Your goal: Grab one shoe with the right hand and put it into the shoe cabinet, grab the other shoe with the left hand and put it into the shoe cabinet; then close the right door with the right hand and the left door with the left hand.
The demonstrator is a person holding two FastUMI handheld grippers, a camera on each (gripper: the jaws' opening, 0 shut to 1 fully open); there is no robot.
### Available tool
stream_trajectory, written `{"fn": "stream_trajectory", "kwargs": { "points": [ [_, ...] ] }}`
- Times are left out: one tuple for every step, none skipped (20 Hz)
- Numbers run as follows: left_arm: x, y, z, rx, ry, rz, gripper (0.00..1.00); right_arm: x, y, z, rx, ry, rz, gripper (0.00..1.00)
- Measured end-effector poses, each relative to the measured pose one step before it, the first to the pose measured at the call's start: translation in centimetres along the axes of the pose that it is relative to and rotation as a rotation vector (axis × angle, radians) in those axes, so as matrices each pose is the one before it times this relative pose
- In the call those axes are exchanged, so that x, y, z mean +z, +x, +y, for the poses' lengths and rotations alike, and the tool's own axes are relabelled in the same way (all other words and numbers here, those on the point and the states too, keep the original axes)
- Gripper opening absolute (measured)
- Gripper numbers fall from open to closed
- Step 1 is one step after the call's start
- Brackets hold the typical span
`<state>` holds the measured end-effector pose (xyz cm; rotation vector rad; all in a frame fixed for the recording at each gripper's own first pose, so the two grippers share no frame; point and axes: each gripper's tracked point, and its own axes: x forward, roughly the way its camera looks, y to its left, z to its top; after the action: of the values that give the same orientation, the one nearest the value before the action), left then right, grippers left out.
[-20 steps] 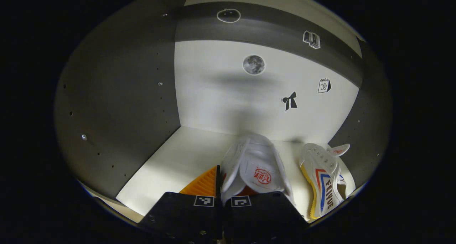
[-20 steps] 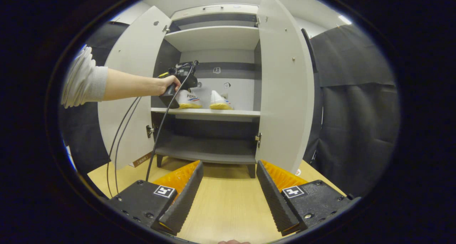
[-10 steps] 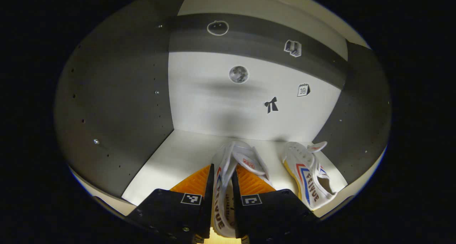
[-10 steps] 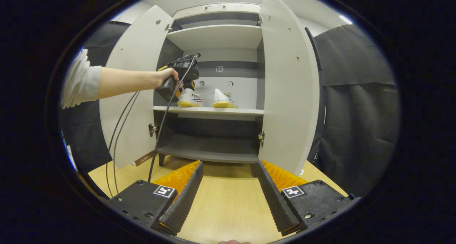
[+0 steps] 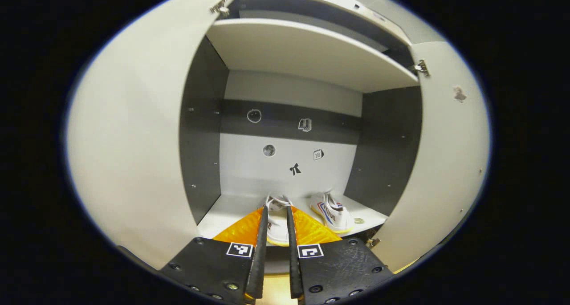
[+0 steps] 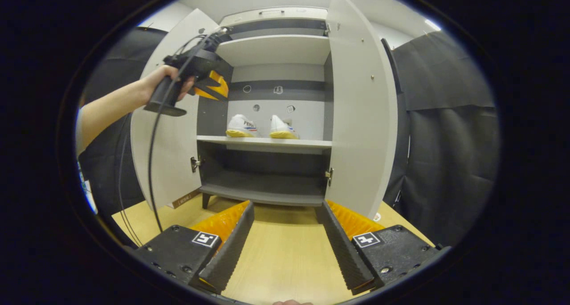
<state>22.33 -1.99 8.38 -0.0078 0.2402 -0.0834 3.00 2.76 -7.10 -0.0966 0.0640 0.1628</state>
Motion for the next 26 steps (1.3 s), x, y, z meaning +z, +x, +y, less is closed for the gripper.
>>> {"fn": "stream_trajectory", "kwargs": {
  "points": [
    [-0.393, -1.775, 0.085, 0.00464, -0.00086, -0.03698, 0.22, 0.204, -0.268, 0.129, 0.0058, -0.00028, -0.00439, 0.95],
    [-0.597, -1.748, 0.33, 0.01154, 0.00366, -0.02538, 0.28, 0.07, -0.156, 0.122, 0.0042, -0.00127, -0.00212, 0.94],
    [-0.798, -1.531, 0.576, 0.02016, 0.00865, -0.01964, 0.3, 0.033, -0.182, 0.093, 0.00471, -0.00154, 0.00038, 0.95],
    [-1.024, -1.608, 0.409, 0.02155, 0.00635, -0.01349, 0.29, 0.008, -0.126, 0.1, 0.00483, -0.00034, 0.00091, 0.95],
    [-0.94, -1.55, 0.029, 0.01103, -0.00409, -0.00879, 0.28, 0.038, -0.173, 0.141, 0.00511, 0.00032, 0.001, 0.95],
    [-0.904, -1.486, -0.002, 0.0058, -0.0105, -0.0022, 0.29, -0.019, -0.13, 0.127, 0.00373, -0.00005, 0.00161, 0.95],
    [-1.27, -1.245, -0.286, -0.00319, -0.00858, 0.00931, 0.28, 0.013, -0.155, 0.165, 0.00407, -0.00128, 0.00116, 0.95],
    [-1.638, -1.182, -0.139, 0.00213, -0.00095, 0.012, 0.33, -0.046, -0.148, 0.158, 0.00445, -0.00285, -0.00003, 0.95],
    [-1.372, -0.933, -0.024, 0.00436, 0.01136, 0.00169, 0.33, 0.055, -0.161, 0.105, 0.00152, -0.00524, -0.00171, 0.95],
    [-1.196, -0.871, 0.022, 0.00928, 0.01642, 0.00245, 0.34, -0.003, -0.169, 0.045, -0.00042, -0.00487, -0.00228, 0.94],
    [-1.06, -0.937, -0.353, -0.00624, 0.0132, -0.0062, 0.34, 0.005, -0.086, 0.02, 0.00049, -0.00241, 0.0004, 0.94],
    [-0.899, -0.782, -0.669, -0.00894, 0.00655, -0.0049, 0.24, -0.097, -0.081, 0.027, 0.00101, 0.00035, 0.00044, 0.94],
    [-0.863, -0.864, -0.737, -0.01288, 0.00442, -0.00093, 0.43, -0.034, -0.092, 0.041, -0.00111, 0.00097, 0.00025, 0.95],
    [-0.748, -0.984, -0.558, -0.00292, 0.01088, -0.00509, 0.51, -0.088, -0.066, -0.005, -0.00053, 0.00131, 0.00168, 0.95],
    [-0.682, -0.835, -0.334, 0.00611, 0.01565, -0.00295, 0.54, -0.071, -0.035, -0.003, -0.00059, 0.00172, 0.00359, 0.95],
    [-0.413, -0.903, -0.303, 0.01015, 0.00995, -0.01152, 0.59, -0.095, -0.094, 0.098, 0.00014, 0.00132, 0.0018, 0.95],
    [-0.33, -0.654, -0.384, 0.00233, 0.00216, -0.01127, 0.6, -0.024, -0.087, 0.045, -0.00087, 0.00148, 0.00001, 0.95],
    [-0.31, -0.722, -0.38, 0.00531, 0.00095, -0.01164, 0.68, 0.013, -0.096, 0.088, -0.00094, 0.00093, -0.00233, 0.94],
    [-0.403, -0.605, -0.243, 0.00507, 0.00088, -0.00579, 0.71, 0.04, -0.106, 0.066, -0.00256, 0.0016, -0.00423, 0.95],
    [-0.336, -0.681, -0.225, 0.00354, 0.00188, -0.00846, 0.77, -0.057, -0.159, 0.068, -0.00299, 0.00256, -0.00408, 0.94],
    [-0.227, -0.436, -0.044, 0.00345, -0.00189, -0.00751, 0.77, -0.104, -0.154, 0.065, -0.00118, 0.0022, -0.00275, 0.94],
    [-0.183, -0.423, 0.018, 0.00278, -0.00733, -0.00784, 0.79, -0.136, -0.083, 0.074, 0.00005, 0.00136, 0.00232, 0.94],
    [-0.335, -0.416, -0.175, -0.01169, -0.00906, -0.00085, 0.8, -0.167, -0.157, 0.175, 0.0046, 0.00281, 0.00222, 0.95],
    [-0.051, -0.398, -0.188, -0.00641, -0.00838, -0.00766, 0.83, -0.06, -0.228, -0.013, -0.00175, 0.00262, -0.00123, 0.94],
    [0.113, -0.32, -0.059, -0.00807, 0.00078, -0.01633, 0.83, 0.134, -0.243, -0.179, -0.00606, 0.00204, -0.00702, 0.95],
    [0.377, -0.347, 0.445, 0.00468, 0.00633, -0.02191, 0.83, 0.308, -0.31, -0.353, -0.0135, 0.00139, -0.01058, 0.95]
  ]
}}
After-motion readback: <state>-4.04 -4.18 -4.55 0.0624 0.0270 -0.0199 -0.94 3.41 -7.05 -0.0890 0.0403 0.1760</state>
